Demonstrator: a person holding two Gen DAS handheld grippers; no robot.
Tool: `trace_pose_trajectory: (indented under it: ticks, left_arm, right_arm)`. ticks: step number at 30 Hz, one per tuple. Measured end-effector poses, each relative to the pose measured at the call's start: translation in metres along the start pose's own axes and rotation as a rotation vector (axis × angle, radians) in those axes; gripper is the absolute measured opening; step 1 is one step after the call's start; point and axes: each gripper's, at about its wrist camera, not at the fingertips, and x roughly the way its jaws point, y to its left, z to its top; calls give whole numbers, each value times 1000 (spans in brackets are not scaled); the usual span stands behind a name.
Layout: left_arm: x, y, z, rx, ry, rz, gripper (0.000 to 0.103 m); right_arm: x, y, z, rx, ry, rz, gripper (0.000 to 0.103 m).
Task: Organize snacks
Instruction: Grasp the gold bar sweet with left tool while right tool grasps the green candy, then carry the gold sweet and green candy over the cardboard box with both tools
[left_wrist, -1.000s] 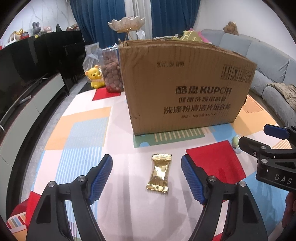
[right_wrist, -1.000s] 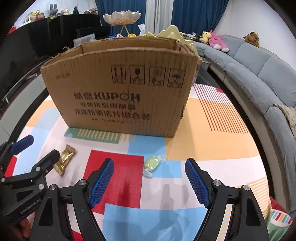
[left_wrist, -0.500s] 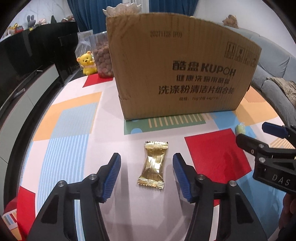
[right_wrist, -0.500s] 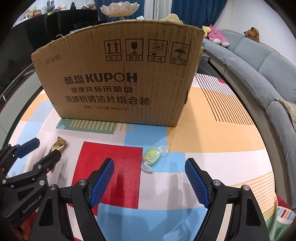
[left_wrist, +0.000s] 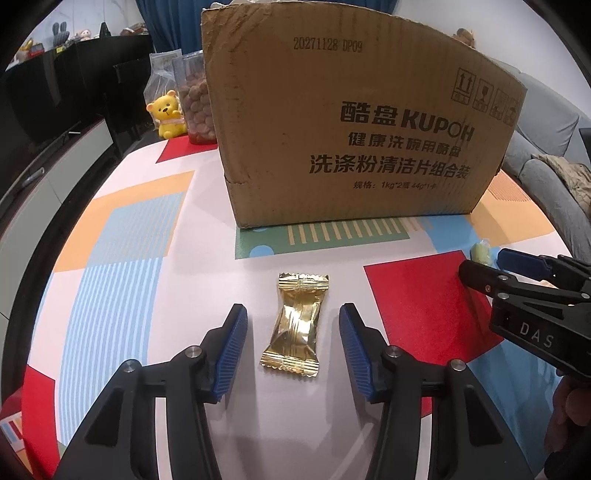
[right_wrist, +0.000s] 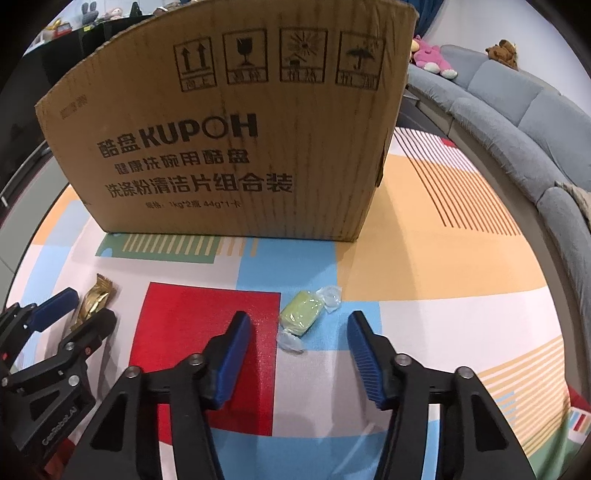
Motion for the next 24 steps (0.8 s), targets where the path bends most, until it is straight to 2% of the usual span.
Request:
trace_pose_trajectory:
  ticks: [5, 10, 12, 24]
  left_arm:
    - [0, -3, -1, 10, -5, -17, 40]
    - [-1, -5, -1, 12, -5, -30, 25]
    - [-1, -6, -1, 14, -3, -28, 23]
    - [-4, -2, 4, 2, -3, -7, 21]
  right_arm:
    - [-1, -1, 0, 8, -3, 8, 49]
    - [-1, 0, 1, 8, -5, 12, 32]
    - [-2, 0, 0, 10, -5, 13, 24]
    - [-2, -7, 8, 13, -15, 17, 23]
